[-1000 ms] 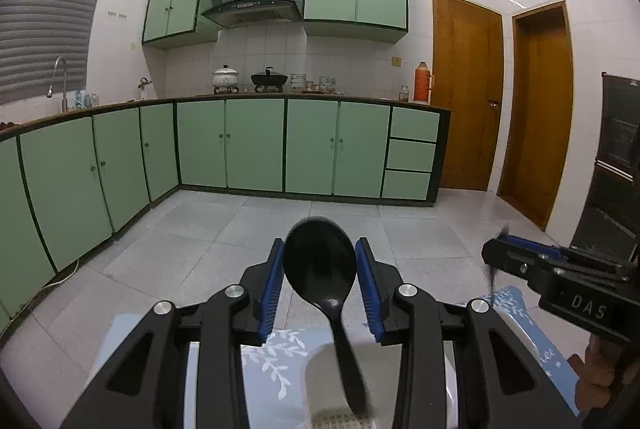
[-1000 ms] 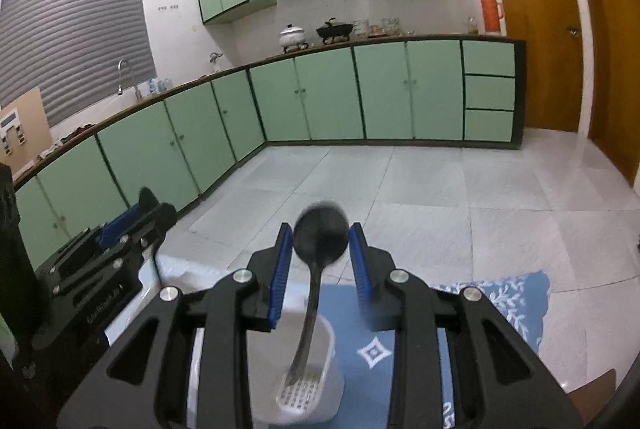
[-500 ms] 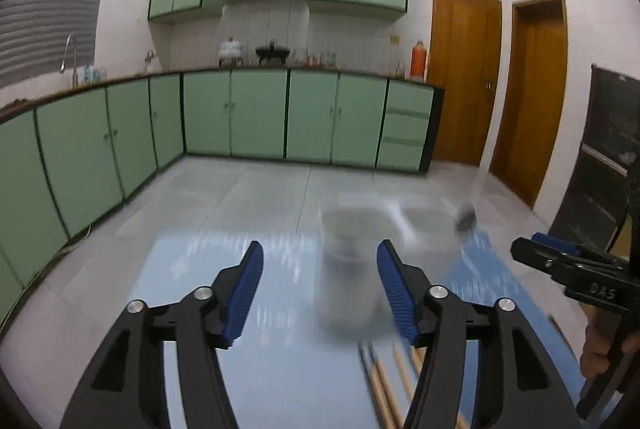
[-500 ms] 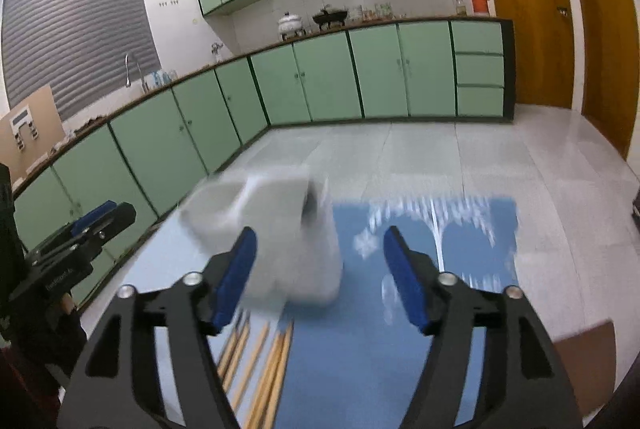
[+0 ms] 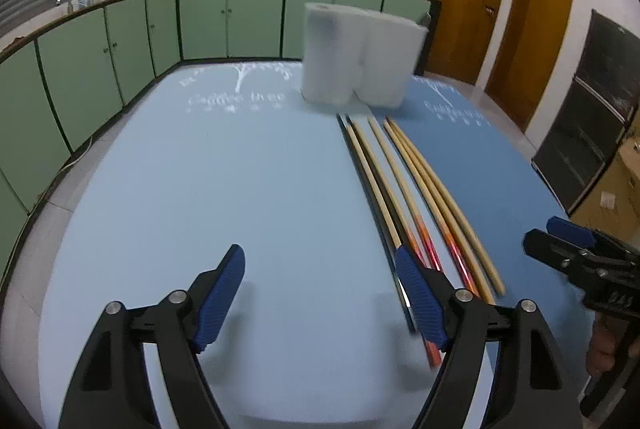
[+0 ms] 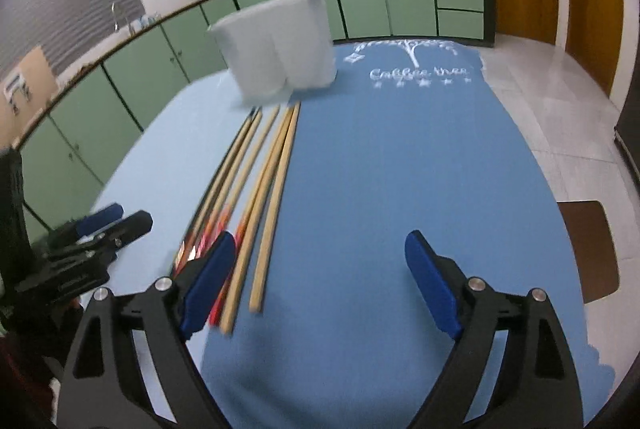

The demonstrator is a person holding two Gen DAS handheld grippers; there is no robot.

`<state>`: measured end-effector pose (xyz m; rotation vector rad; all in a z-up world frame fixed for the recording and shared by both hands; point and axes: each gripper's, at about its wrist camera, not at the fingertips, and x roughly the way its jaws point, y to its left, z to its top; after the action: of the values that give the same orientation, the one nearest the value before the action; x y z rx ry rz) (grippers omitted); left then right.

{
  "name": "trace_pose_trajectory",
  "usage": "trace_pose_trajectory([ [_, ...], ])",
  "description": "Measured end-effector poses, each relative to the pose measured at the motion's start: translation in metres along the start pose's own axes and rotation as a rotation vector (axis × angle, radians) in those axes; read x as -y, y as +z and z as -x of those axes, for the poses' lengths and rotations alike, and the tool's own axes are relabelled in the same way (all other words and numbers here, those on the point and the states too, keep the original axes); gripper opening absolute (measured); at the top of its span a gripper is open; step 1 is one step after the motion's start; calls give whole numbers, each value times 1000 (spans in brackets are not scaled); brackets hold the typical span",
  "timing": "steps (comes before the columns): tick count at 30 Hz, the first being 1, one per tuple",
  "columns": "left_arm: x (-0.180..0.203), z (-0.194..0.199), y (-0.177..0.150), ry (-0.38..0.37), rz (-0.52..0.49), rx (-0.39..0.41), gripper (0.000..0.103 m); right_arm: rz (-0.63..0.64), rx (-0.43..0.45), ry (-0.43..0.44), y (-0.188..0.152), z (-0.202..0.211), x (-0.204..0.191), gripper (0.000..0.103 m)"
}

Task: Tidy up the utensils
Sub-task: 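Lower the left gripper onto a black chopstick while the right gripper grasps a wooden chopstick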

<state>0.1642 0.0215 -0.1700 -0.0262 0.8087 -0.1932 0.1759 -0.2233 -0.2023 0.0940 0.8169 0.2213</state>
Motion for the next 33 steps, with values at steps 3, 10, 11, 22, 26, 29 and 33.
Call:
trace_pose_trajectory([
  [3, 5, 4, -11, -2, -15, -16, 76, 19, -8, 15, -13, 2, -9, 74],
  [10, 7, 8, -25, 10, -28, -29, 76, 71, -4, 12, -23, -4, -26, 51],
  [11, 7, 8, -28, 13, -30, -31, 76, 76, -10, 8, -25, -7, -29, 46],
  [22, 17, 7, -41, 23, -75, -55, 76, 96, -7, 1, -26, -14, -34, 7],
  [26, 27, 6, -41, 10, -91, -61, 76, 83, -6, -5, -26, -11, -27, 7],
  [29, 34, 2, -39, 16, -99, -60, 76, 66, -6, -8, -26, -10, -21, 7],
  [33, 38, -3, -36, 37, -102, -50, 72, 65, -4, -8, -27, -10, -18, 7],
])
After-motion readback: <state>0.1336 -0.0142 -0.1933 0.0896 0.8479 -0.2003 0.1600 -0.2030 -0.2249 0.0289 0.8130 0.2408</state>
